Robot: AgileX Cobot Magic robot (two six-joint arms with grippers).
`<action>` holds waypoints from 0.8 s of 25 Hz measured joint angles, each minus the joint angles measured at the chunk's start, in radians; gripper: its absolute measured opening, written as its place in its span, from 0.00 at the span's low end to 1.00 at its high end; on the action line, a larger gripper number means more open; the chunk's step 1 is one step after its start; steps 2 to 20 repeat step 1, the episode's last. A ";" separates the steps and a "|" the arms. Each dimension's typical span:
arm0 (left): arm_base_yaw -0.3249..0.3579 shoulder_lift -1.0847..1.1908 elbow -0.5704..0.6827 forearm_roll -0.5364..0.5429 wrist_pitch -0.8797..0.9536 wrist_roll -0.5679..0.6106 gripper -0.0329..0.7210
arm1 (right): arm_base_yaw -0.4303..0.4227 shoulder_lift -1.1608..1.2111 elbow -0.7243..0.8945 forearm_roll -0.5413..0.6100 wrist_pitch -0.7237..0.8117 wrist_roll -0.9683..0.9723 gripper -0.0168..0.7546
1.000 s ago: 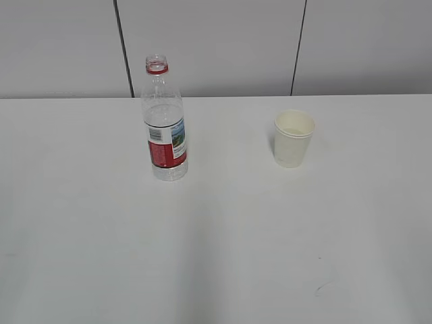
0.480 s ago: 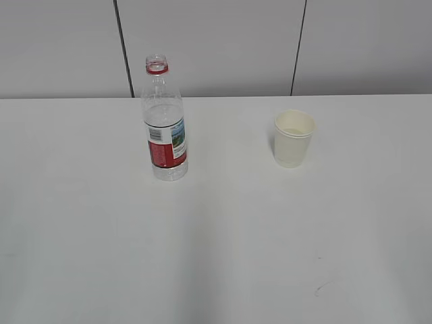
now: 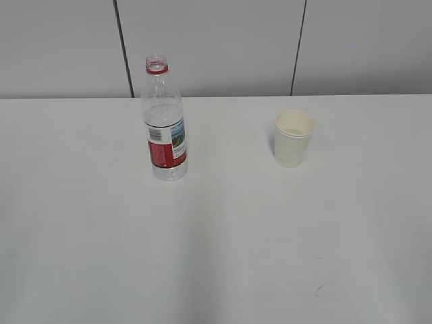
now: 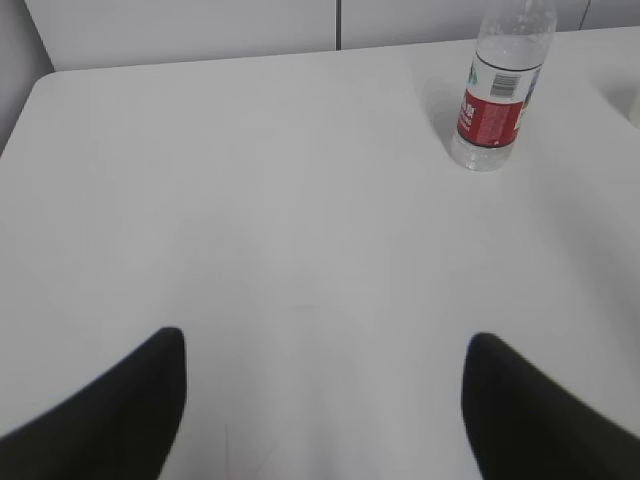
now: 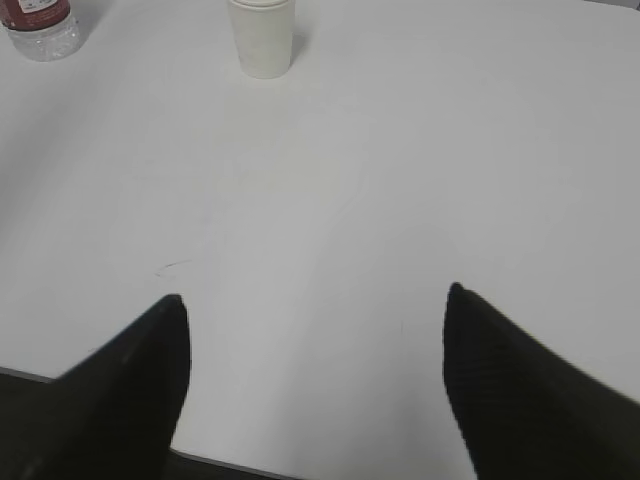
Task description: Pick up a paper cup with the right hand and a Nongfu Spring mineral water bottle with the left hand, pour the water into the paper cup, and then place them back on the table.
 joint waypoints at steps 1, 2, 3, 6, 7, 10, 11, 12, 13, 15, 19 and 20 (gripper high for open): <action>0.000 0.000 0.000 0.000 0.000 0.000 0.72 | 0.000 0.000 0.000 0.000 0.000 0.000 0.78; 0.000 0.000 0.000 0.000 0.000 0.000 0.72 | 0.000 0.000 0.000 0.000 0.000 0.000 0.78; 0.000 0.000 0.000 0.000 0.000 0.000 0.72 | 0.000 0.000 0.000 0.000 0.000 0.000 0.78; 0.000 0.000 0.000 0.000 0.000 0.000 0.72 | 0.000 0.000 0.000 0.000 0.000 0.000 0.78; 0.000 0.000 0.000 0.000 0.000 0.000 0.72 | 0.000 0.000 0.000 0.000 0.000 0.000 0.78; 0.000 0.000 0.000 0.000 0.000 0.000 0.72 | 0.000 0.000 0.000 0.000 0.000 0.000 0.78; 0.000 0.000 0.000 0.000 0.000 0.000 0.72 | 0.000 0.000 0.000 0.000 0.000 0.000 0.78; 0.000 0.000 0.000 0.000 0.000 0.000 0.72 | 0.000 0.000 0.000 0.000 0.000 0.000 0.78; 0.000 0.000 0.000 0.000 0.000 0.000 0.72 | 0.000 0.000 0.000 0.000 0.000 0.000 0.78; 0.000 0.000 0.000 0.000 0.000 0.000 0.72 | 0.000 0.000 0.000 0.000 0.000 0.000 0.78; 0.000 0.000 0.000 0.000 0.000 0.000 0.72 | 0.000 0.000 0.000 0.000 0.000 0.000 0.78; 0.000 0.000 0.000 0.000 0.000 0.000 0.72 | 0.000 0.000 0.000 0.000 0.000 0.000 0.78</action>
